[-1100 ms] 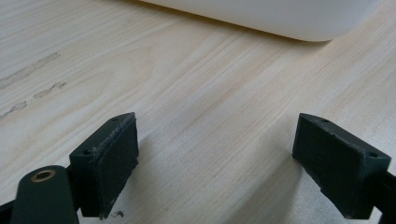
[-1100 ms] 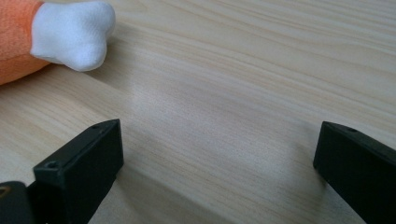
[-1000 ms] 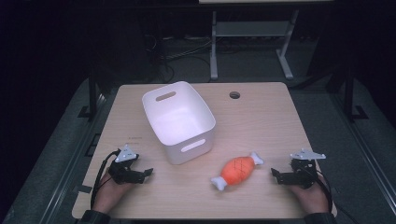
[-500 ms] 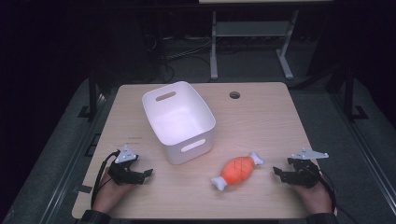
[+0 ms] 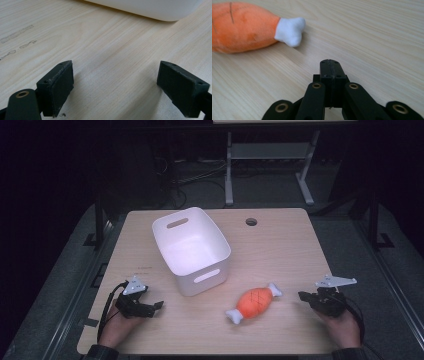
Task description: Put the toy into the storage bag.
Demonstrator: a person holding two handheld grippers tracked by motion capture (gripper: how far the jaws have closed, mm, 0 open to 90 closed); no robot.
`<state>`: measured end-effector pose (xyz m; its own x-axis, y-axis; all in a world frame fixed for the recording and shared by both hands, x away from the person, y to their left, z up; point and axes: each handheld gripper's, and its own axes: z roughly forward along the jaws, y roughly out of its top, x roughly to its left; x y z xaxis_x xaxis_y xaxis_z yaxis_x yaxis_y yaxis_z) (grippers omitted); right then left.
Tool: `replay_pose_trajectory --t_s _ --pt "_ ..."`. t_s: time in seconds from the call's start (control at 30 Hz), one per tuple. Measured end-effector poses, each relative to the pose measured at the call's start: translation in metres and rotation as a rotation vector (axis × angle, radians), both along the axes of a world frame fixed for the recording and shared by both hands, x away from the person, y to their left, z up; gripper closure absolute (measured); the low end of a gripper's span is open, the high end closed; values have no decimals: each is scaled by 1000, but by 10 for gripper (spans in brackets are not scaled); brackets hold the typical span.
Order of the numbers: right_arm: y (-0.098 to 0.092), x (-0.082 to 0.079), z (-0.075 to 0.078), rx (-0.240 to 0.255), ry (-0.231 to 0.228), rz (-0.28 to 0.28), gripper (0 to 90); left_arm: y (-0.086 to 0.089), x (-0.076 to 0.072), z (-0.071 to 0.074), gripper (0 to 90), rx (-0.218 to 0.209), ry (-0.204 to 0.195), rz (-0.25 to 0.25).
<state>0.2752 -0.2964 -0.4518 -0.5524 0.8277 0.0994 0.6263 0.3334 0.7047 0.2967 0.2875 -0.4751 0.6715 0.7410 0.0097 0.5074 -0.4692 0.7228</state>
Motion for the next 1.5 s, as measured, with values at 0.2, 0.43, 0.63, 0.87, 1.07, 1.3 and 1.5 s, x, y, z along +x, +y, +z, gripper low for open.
replay_pose_trajectory --t_s 0.2,0.43,0.63,0.87,1.07,1.3,1.5 --pt "6 3 2 17 19 41 899 0 0 0 133 0 0 0" --pt "16 4 6 13 36 71 898 0 0 0 133 0 0 -1" --pt "23 2 17 27 13 100 898 0 0 0 133 1 0 -1" --pt "40 3 24 23 5 166 897 0 0 0 133 1 0 0" --pt "50 4 27 30 -5 214 895 0 0 0 133 0 0 0" --pt "59 7 28 39 -10 256 895 0 0 0 133 0 0 0" --pt "73 9 30 37 -15 312 895 0 0 0 133 0 0 0"
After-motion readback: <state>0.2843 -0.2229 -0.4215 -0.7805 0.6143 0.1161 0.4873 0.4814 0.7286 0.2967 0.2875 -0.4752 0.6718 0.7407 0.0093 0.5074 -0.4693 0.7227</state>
